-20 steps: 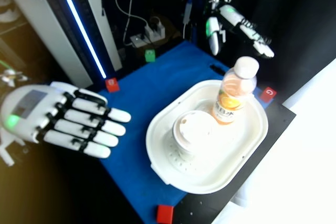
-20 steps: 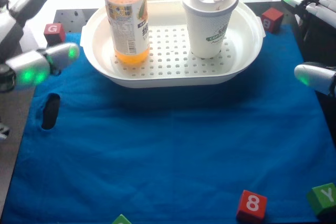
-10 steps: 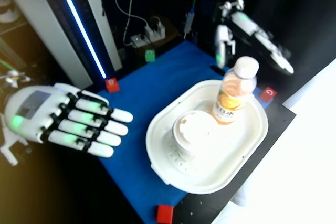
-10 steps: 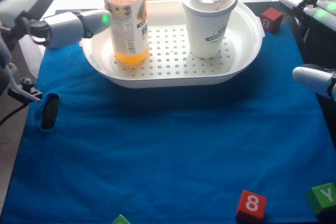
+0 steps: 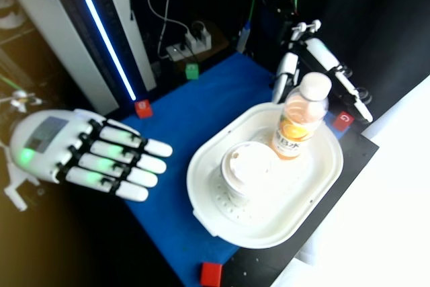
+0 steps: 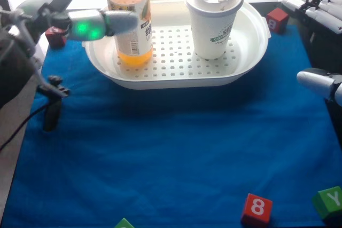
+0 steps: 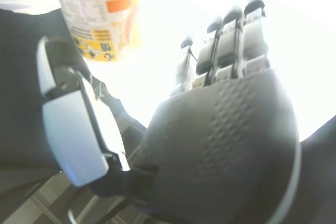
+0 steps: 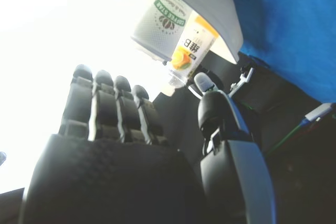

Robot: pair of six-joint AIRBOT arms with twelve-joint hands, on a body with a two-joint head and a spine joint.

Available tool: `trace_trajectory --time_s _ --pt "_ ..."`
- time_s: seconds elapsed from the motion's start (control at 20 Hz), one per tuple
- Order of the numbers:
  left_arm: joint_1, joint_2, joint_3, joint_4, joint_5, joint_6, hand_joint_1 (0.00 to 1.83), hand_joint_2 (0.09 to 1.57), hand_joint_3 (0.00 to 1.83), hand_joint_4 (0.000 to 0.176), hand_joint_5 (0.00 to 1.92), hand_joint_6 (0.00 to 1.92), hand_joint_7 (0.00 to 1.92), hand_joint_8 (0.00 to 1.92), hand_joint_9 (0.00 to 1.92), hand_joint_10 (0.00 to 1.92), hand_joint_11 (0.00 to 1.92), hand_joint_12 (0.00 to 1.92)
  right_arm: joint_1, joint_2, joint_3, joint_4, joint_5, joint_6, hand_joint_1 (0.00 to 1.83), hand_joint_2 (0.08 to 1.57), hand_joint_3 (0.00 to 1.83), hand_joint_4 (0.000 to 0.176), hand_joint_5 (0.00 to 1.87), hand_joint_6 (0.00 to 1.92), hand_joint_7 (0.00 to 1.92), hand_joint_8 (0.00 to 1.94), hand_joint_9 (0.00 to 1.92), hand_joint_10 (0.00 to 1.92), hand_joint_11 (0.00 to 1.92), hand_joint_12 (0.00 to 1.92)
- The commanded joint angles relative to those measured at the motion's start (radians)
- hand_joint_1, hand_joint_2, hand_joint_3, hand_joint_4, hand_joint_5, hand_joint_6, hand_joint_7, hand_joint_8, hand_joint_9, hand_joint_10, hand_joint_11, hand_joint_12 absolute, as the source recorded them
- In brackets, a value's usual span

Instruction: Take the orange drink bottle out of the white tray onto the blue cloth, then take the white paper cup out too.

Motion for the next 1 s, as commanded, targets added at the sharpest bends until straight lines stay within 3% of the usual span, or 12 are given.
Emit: trace_trajectory --time_s 0.0,0.1,0.15,0.2,0.25,0.35,0.4,0.65,0.7,0.75,0.9,0.95 --pt "-0.022 -0.015 0.013 0.035 -0.102 -0.027 0.73 0.85 0.00 0.161 0.00 0.00 0.00 0.00 0.00 0.00 0.00 0.00 0.011 -0.001 0.001 0.002 0.122 0.001 0.37 1.37 0.00 0.000 0.00 0.00 0.00 0.00 0.00 0.00 0.00 0.00" --pt "-0.049 -0.043 0.036 0.071 -0.070 -0.039 0.83 0.89 0.00 0.134 0.00 0.00 0.00 0.00 0.00 0.00 0.00 0.00 0.011 -0.001 0.001 0.003 0.122 0.001 0.38 1.37 0.00 0.000 0.00 0.00 0.00 0.00 0.00 0.00 0.00 0.00" --pt "-0.056 -0.054 0.045 0.077 -0.053 -0.039 0.78 0.91 0.00 0.086 0.00 0.00 0.00 0.00 0.00 0.00 0.00 0.87 0.011 -0.001 0.001 0.003 0.122 0.001 0.44 1.37 0.00 0.000 0.00 0.00 0.00 0.00 0.00 0.00 0.00 0.00" --pt "-0.060 -0.063 0.055 0.082 -0.037 -0.039 0.78 0.92 0.00 0.077 0.04 0.01 0.07 0.03 0.00 0.34 0.00 1.50 0.011 -0.001 0.001 0.003 0.122 0.001 0.49 1.37 0.00 0.000 0.00 0.00 0.00 0.00 0.00 0.00 0.00 0.00" --pt "-0.061 -0.068 0.061 0.089 -0.023 -0.040 0.85 0.96 0.01 0.059 0.18 0.52 0.25 0.53 0.08 1.01 0.00 1.80 0.011 -0.001 0.001 0.003 0.122 0.001 0.50 1.36 0.00 0.000 0.00 0.00 0.00 0.00 0.00 0.00 0.00 0.00" --pt "-0.061 -0.074 0.068 0.094 -0.006 -0.040 0.92 1.02 0.01 0.000 0.27 1.10 0.45 1.21 0.41 1.50 0.30 1.92 0.011 -0.002 0.000 0.005 0.122 0.001 0.52 1.36 0.00 0.000 0.00 0.00 0.00 0.00 0.00 0.00 0.00 0.00" --pt "-0.061 -0.074 0.069 0.098 -0.002 -0.040 1.00 1.17 0.03 0.000 0.67 1.29 0.55 1.38 0.52 1.61 0.46 1.92 0.010 -0.002 -0.002 0.007 0.122 0.001 0.52 1.36 0.00 0.000 0.00 0.00 0.00 0.00 0.00 0.00 0.00 0.00" --pt "-0.062 -0.044 0.037 0.123 -0.048 -0.040 1.04 1.18 0.00 0.000 0.84 1.24 0.51 1.53 0.46 1.78 0.52 1.92 0.010 -0.004 -0.003 0.012 0.122 0.001 0.57 1.35 0.00 0.000 0.00 0.00 0.00 0.00 0.00 0.00 0.00 0.00" --pt "-0.062 -0.034 0.027 0.130 -0.063 -0.040 1.04 1.18 0.00 0.007 0.85 1.21 0.53 1.76 0.55 1.89 0.63 1.92 0.010 -0.004 -0.003 0.012 0.122 0.001 0.54 1.36 0.00 0.000 0.00 0.00 0.00 0.00 0.00 0.00 0.00 0.00" --pt "-0.062 -0.021 0.011 0.136 -0.082 -0.033 1.01 1.18 0.00 0.052 0.84 1.23 0.45 1.88 0.49 1.92 0.60 1.92 0.010 -0.004 -0.003 0.013 0.122 0.001 0.51 1.36 0.00 0.000 0.00 0.00 0.00 0.00 0.00 0.00 0.00 0.00" --pt "-0.062 0.018 -0.033 0.162 -0.145 -0.021 0.95 1.23 0.01 0.091 0.75 1.36 0.39 1.60 0.33 1.81 0.34 1.92 0.009 -0.004 -0.003 0.014 0.122 0.001 0.48 1.37 0.00 0.000 0.00 0.00 0.00 0.00 0.00 0.00 0.00 0.00" --pt "-0.063 0.034 -0.052 0.172 -0.172 -0.016 1.09 1.26 0.01 0.000 0.68 1.34 0.65 1.58 0.49 1.72 0.48 1.92 0.009 -0.004 -0.003 0.014 0.122 0.001 0.47 1.37 0.00 0.000 0.00 0.00 0.00 0.00 0.00 0.00 0.00 0.00"
